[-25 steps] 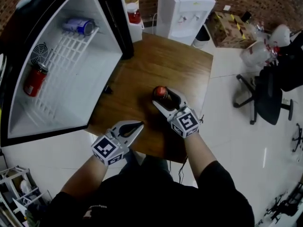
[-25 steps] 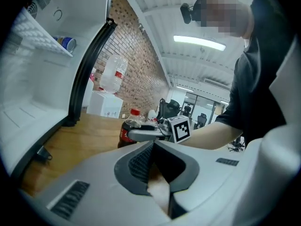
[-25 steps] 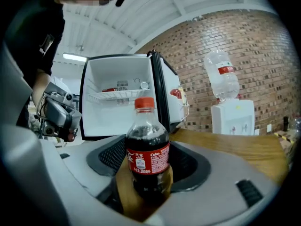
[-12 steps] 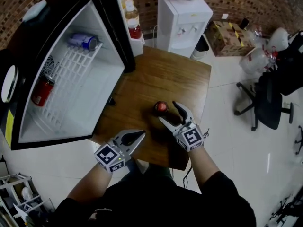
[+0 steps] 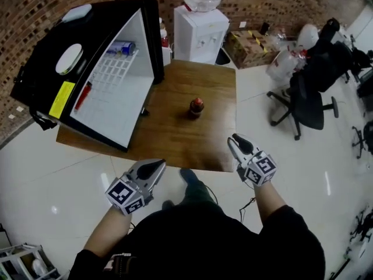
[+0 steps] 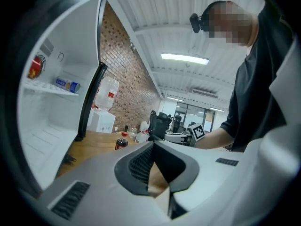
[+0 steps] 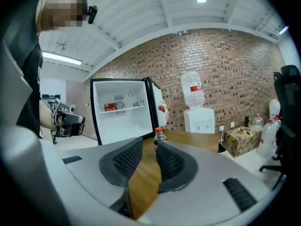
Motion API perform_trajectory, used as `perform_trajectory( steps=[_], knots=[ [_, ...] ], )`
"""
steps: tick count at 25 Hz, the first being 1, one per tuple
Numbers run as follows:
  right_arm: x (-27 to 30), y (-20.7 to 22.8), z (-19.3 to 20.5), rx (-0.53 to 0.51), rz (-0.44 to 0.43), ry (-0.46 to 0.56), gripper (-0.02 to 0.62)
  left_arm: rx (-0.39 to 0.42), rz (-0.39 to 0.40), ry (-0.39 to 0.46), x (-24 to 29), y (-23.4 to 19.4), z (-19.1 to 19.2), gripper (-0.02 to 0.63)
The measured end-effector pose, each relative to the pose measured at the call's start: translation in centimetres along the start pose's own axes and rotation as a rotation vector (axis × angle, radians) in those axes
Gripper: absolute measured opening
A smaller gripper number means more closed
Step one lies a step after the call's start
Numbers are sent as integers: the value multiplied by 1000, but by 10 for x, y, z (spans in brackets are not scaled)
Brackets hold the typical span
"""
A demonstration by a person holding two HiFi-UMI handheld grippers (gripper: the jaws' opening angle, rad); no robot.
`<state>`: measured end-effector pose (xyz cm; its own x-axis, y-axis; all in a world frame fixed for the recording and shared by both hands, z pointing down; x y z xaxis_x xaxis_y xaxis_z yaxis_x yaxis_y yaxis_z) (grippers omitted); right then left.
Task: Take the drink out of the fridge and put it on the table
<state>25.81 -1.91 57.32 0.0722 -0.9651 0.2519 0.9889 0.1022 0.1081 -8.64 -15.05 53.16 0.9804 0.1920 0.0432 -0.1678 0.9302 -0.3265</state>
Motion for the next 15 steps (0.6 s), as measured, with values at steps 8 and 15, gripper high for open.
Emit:
perform_trajectory(
  steps=[8,15],
  knots=[
    [-118,-77,-36,110,-73,-72,-9,-55,-106,90,-108,107,-6,-3],
    [-167,-57,-50,95,-182,-61,-8,-6,-141,100,-79,173,-10,-5]
  ],
)
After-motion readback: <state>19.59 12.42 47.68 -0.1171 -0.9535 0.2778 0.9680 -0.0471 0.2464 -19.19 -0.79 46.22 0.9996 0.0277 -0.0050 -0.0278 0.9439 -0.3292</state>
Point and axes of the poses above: the fingertips, and each gripper's own axes: x forward along the fingers, y to its right, z out of its underside, the point moved 9 cm from there along -x, backward along the fingers, and after that the axes turned 15 degrees about z, right-handed, at the moved point
